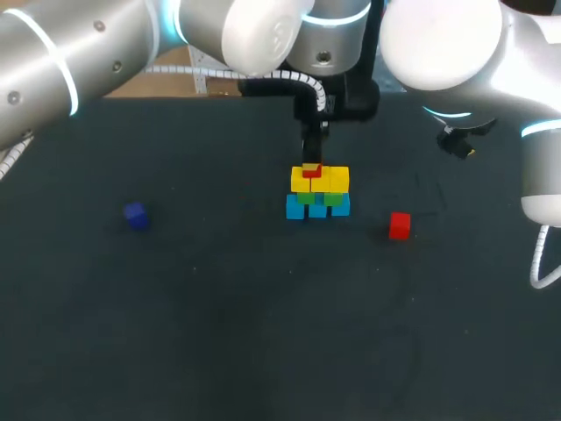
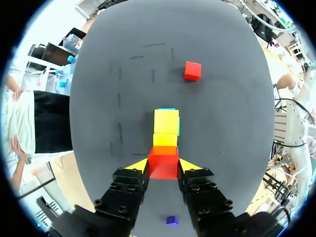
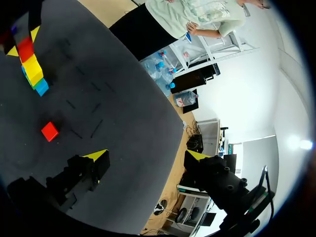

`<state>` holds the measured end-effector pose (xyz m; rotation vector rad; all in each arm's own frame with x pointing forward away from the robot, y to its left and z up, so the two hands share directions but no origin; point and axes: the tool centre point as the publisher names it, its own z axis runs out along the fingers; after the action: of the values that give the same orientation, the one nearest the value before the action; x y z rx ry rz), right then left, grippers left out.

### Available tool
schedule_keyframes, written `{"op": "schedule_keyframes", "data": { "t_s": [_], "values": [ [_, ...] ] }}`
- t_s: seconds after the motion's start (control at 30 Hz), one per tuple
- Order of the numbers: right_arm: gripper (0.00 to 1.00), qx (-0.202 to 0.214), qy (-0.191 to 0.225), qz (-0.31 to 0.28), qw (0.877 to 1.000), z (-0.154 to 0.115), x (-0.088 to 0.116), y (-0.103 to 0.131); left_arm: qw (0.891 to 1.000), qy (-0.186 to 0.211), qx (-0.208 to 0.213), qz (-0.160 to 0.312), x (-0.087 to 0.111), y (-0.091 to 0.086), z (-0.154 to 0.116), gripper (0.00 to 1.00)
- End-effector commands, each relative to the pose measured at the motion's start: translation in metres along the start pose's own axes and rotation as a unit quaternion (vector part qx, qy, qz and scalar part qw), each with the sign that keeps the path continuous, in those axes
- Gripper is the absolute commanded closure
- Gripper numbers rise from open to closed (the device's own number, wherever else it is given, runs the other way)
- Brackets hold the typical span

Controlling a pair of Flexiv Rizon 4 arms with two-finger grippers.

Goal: Place the blue cubes, place green cubes on the blue cubes, place the yellow cubes on the green cubes, then place the red cubes on the yellow cubes, and place purple cube on the red cubes.

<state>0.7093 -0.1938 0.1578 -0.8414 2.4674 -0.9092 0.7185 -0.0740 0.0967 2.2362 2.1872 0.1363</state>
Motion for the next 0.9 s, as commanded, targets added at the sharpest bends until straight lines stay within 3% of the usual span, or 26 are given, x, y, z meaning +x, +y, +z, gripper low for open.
{"op": "schedule_keyframes", "data": {
  "t_s": [0.03,0.73,0.77,0.8,0.9],
  "values": [
    [0.00,0.000,-0.002,0.001,1.000,0.0005,0.0012,-0.0001,1.000,0.001,0.003,0.001,-0.0004,0.0025,-0.0009,1.00],
    [0.00,0.000,-0.002,0.001,1.000,0.0005,0.0012,-0.0001,1.000,0.004,0.008,0.010,-0.0025,0.0016,0.0024,0.97],
    [0.00,0.000,-0.002,0.001,1.000,0.0005,0.0012,-0.0001,1.000,0.006,0.010,0.010,-0.0028,0.0015,0.0024,0.55],
    [0.00,0.000,-0.002,0.001,1.000,0.0005,0.0012,-0.0001,1.000,0.011,0.012,0.013,-0.0031,0.0016,0.0022,0.04],
    [0.00,0.000,-0.002,0.001,1.000,0.0005,0.0012,-0.0001,1.000,0.011,0.012,0.013,-0.0031,0.0016,0.0022,0.00]
  ]
}}
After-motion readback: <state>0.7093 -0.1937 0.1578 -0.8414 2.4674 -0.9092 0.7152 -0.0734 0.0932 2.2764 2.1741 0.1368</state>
